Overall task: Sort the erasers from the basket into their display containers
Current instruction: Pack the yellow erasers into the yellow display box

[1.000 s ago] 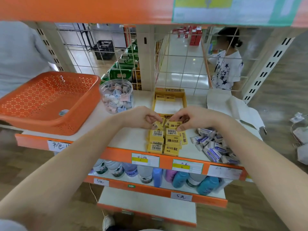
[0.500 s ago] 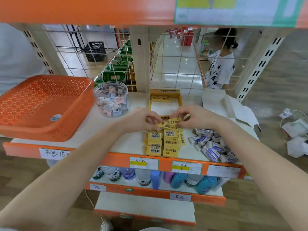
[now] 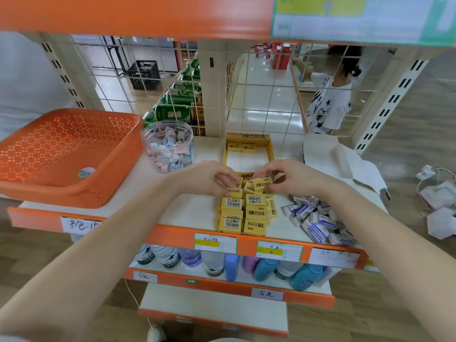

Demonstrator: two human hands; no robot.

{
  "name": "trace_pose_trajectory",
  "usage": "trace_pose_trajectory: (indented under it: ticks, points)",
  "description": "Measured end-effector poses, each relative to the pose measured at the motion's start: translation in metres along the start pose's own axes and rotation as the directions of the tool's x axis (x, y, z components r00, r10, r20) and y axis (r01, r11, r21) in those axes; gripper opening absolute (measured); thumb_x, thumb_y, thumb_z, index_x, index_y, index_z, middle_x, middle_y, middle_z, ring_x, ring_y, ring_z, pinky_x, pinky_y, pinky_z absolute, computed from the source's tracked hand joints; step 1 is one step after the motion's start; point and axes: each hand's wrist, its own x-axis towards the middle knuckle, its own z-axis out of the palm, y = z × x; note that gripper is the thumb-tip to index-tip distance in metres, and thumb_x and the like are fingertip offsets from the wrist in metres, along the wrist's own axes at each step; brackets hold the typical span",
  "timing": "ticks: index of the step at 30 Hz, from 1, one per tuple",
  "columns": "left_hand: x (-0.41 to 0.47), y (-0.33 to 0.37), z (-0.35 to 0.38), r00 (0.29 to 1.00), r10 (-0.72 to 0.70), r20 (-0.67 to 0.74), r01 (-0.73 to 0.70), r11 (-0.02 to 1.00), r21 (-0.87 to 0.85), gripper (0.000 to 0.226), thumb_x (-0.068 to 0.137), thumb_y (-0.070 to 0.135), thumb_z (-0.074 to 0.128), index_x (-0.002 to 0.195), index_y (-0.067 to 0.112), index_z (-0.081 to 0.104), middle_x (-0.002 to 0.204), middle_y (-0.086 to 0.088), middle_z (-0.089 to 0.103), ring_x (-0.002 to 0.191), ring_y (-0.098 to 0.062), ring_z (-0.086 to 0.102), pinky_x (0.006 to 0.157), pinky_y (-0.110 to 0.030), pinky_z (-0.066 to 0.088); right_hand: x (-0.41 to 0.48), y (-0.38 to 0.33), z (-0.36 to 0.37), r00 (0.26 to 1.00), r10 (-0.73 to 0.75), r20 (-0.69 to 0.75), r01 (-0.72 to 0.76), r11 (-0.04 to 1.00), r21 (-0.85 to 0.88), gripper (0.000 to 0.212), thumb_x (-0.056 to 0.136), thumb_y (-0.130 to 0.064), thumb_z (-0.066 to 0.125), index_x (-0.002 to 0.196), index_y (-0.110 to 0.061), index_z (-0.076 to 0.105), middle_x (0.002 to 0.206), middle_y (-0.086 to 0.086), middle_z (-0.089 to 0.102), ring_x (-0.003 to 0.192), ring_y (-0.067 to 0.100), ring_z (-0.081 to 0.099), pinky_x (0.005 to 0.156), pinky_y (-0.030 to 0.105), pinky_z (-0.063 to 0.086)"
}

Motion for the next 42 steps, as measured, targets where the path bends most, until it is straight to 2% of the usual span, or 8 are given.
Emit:
trace_pose_trajectory:
  ticks: [3, 9, 21, 24, 28, 34, 38, 42]
  points:
    - [-0.001, 0.004, 0.001, 0.996, -0.005, -0.086, 0.010, 0.999, 0.053, 0.044, 0.082, 0.020, 0.072, 0.122, 0.031, 0.060, 0.109, 0.011, 0.063, 0.101, -0.004, 0.060, 0.092, -0.019, 0.047, 0.000, -0.001, 0.000, 1.000, -0.005, -0.014, 0.005, 1.000, -0.019, 0.032, 0.082, -0.020, 0.069, 0.112, -0.031, 0.065, 0.107, -0.015, 0.061, 0.095, 0.005, 0.055, 0.087, 0.027, 0.048]
    - [-0.002, 0.005, 0.001, 0.957, 0.000, -0.291, -0.003, 1.000, -0.010, 0.037, 0.081, 0.012, 0.071, 0.115, 0.024, 0.065, 0.100, 0.006, 0.066, 0.086, -0.010, 0.067, 0.085, -0.022, 0.054, 0.001, 0.003, 0.002, 0.998, 0.027, -0.059, -0.027, 1.000, -0.005, 0.026, 0.082, -0.027, 0.069, 0.105, -0.037, 0.065, 0.104, -0.010, 0.062, 0.093, 0.006, 0.058, 0.088, 0.032, 0.050]
    - [0.022, -0.002, -0.004, 0.931, 0.043, -0.362, -0.014, 0.996, 0.082, 0.043, 0.086, 0.021, 0.066, 0.127, 0.026, 0.058, 0.107, 0.002, 0.054, 0.096, -0.012, 0.056, 0.088, -0.027, 0.049, 0.027, 0.000, -0.012, 0.967, 0.067, -0.245, -0.072, 0.997, -0.014, 0.028, 0.079, -0.018, 0.068, 0.106, -0.022, 0.065, 0.102, -0.005, 0.065, 0.096, 0.011, 0.060, 0.088, 0.032, 0.052]
    - [0.037, 0.001, -0.004, 0.913, 0.058, -0.403, 0.022, 0.981, 0.191, 0.043, 0.088, 0.022, 0.063, 0.130, 0.019, 0.056, 0.111, -0.002, 0.055, 0.105, -0.018, 0.053, 0.089, -0.027, 0.043, 0.037, 0.000, -0.012, 0.960, 0.082, -0.267, -0.118, 0.985, -0.124, 0.032, 0.078, -0.017, 0.068, 0.110, -0.017, 0.063, 0.103, 0.000, 0.064, 0.096, 0.018, 0.060, 0.086, 0.033, 0.051]
    - [0.055, -0.002, 0.000, 0.897, 0.004, -0.443, 0.115, 0.964, 0.241, 0.041, 0.088, 0.014, 0.059, 0.129, 0.014, 0.058, 0.125, -0.006, 0.053, 0.116, -0.021, 0.048, 0.097, -0.029, 0.037, 0.054, 0.006, -0.010, 0.945, 0.098, -0.312, -0.197, 0.933, -0.303, 0.037, 0.084, -0.015, 0.064, 0.120, -0.012, 0.058, 0.117, 0.007, 0.058, 0.103, 0.021, 0.055, 0.080, 0.023, 0.039]
    - [0.066, -0.008, 0.001, 0.891, 0.011, -0.454, 0.131, 0.951, 0.281, 0.034, 0.088, 0.011, 0.059, 0.122, 0.014, 0.062, 0.125, -0.007, 0.055, 0.117, -0.022, 0.049, 0.097, -0.029, 0.037, 0.077, 0.015, -0.005, 0.937, 0.163, -0.309, -0.296, 0.839, -0.456, 0.032, 0.086, -0.009, 0.058, 0.118, -0.007, 0.060, 0.121, 0.013, 0.050, 0.114, 0.027, 0.047, 0.089, 0.033, 0.044]
    - [0.067, -0.011, -0.001, 0.885, 0.027, -0.465, 0.132, 0.943, 0.306, 0.033, 0.087, 0.012, 0.060, 0.120, 0.017, 0.063, 0.124, -0.004, 0.056, 0.114, -0.020, 0.050, 0.088, -0.025, 0.038, 0.091, 0.020, -0.003, 0.936, 0.158, -0.314, -0.306, 0.806, -0.507, 0.018, 0.089, -0.006, 0.051, 0.103, -0.004, 0.062, 0.109, 0.014, 0.053, 0.108, 0.028, 0.047, 0.083, 0.032, 0.043]
    - [0.067, -0.014, 0.003, 0.881, 0.025, -0.472, 0.151, 0.932, 0.331, 0.035, 0.087, 0.012, 0.059, 0.121, 0.019, 0.061, 0.124, -0.003, 0.055, 0.112, -0.021, 0.051, 0.087, -0.032, 0.044, 0.100, 0.030, 0.000, 0.922, 0.125, -0.365, -0.308, 0.808, -0.502, 0.023, 0.091, -0.003, 0.047, 0.110, -0.005, 0.060, 0.108, 0.012, 0.053, 0.104, 0.028, 0.048, 0.083, 0.034, 0.044]
